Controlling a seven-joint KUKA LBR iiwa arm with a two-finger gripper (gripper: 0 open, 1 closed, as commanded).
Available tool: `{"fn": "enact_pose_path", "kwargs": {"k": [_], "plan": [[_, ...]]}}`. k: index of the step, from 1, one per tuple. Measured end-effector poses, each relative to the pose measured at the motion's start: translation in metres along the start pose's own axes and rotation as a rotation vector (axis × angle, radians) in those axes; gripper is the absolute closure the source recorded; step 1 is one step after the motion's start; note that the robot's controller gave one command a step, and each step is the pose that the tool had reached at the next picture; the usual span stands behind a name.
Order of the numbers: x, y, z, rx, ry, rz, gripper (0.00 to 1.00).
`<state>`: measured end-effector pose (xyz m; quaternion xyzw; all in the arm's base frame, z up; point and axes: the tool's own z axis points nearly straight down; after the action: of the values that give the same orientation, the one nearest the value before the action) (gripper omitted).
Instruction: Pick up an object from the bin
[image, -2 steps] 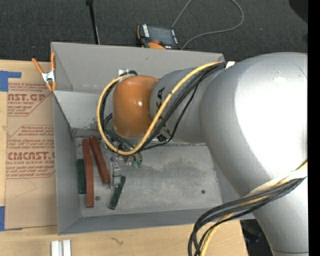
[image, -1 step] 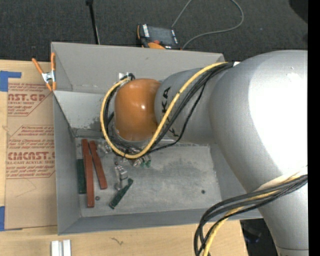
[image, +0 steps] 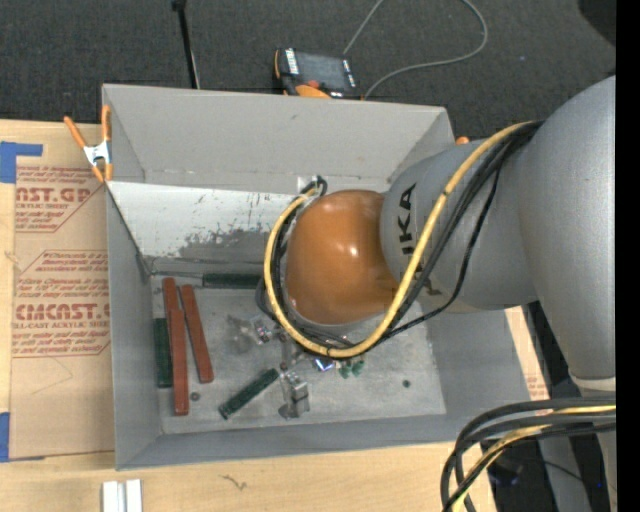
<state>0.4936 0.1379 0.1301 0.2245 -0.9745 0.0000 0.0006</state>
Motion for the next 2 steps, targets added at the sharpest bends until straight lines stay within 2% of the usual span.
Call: {"fn": "enact_pose_path", "kwargs": {"k": [1, 2], "plan": [[-0.0103, -0.0003, 0.064, -0.003, 0.003, -0.019, 0.0], [-0.012, -0.0009, 0.0599, -0.002, -0.002, -0.019, 1.0]]}}
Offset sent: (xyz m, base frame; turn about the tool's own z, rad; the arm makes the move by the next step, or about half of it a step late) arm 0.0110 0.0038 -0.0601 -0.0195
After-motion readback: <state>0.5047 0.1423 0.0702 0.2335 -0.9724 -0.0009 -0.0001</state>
